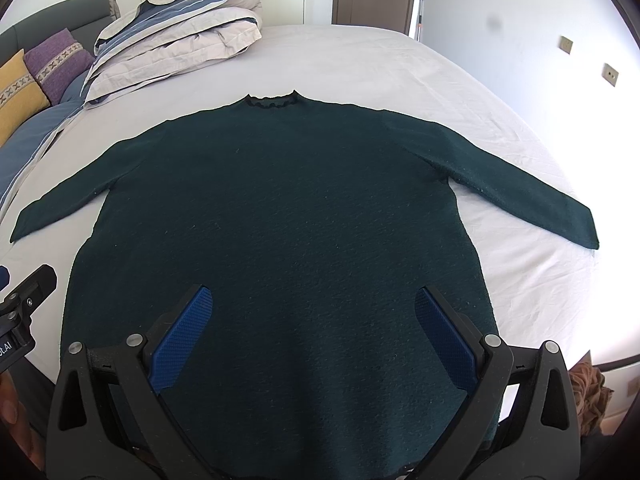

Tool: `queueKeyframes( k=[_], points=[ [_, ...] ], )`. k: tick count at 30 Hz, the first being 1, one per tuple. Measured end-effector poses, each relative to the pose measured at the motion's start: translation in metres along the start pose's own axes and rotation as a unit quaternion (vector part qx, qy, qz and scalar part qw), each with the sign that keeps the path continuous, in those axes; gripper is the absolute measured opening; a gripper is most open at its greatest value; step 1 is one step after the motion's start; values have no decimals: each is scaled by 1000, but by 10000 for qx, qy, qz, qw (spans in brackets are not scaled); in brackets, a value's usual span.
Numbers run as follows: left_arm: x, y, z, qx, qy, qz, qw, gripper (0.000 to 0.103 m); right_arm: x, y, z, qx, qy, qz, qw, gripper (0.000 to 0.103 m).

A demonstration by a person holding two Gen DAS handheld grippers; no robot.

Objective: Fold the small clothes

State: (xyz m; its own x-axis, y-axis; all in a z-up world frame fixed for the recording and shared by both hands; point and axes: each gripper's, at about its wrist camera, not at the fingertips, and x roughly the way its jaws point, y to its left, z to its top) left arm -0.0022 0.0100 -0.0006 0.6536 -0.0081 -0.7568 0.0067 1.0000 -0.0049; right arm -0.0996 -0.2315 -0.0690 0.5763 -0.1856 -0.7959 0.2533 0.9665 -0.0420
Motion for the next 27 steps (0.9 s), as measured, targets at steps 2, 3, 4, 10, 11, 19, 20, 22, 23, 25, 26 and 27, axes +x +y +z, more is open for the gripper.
queueKeyframes(
  k=[2,3,4,10,11,19,20,22,23,25,26,27],
  points=[
    [0,1,0,-3,0,0,10000,103,0,1,-1,3,2,4,10000,103],
    [0,0,0,-1,1,0,10000,103,0,0,0,-1,-1,0,10000,103],
    [0,0,0,-1,3,0,10000,103,0,0,0,-1,-1,1,10000,103],
    [0,0,0,2,-1,2,10000,103,0,1,0,7,8,3,10000,103],
    [0,0,0,-1,3,-1,10000,103,0,1,0,3,10,6,10000,103],
    [0,7,-2,-20,7,-12,10000,103,1,6,-4,2,14,9,10000,103],
    [0,7,-2,-20,7,-10,10000,103,1,5,-3,-1,14,11,10000,103],
    [0,9,-3,-26,8,-12,10000,103,1,8,-5,-6,19,7,10000,103],
    [0,9,-3,-27,7,-9,10000,103,1,8,-5,-6,20,8,10000,103],
    [0,12,-4,-40,3,-2,10000,103,1,10,-6,-8,21,6,10000,103],
    [0,14,-5,-49,6,-4,10000,103,1,12,-7,-12,21,4,10000,103],
    [1,15,-5,-60,8,-7,10000,103,1,13,-9,-18,21,4,10000,103]
  ],
)
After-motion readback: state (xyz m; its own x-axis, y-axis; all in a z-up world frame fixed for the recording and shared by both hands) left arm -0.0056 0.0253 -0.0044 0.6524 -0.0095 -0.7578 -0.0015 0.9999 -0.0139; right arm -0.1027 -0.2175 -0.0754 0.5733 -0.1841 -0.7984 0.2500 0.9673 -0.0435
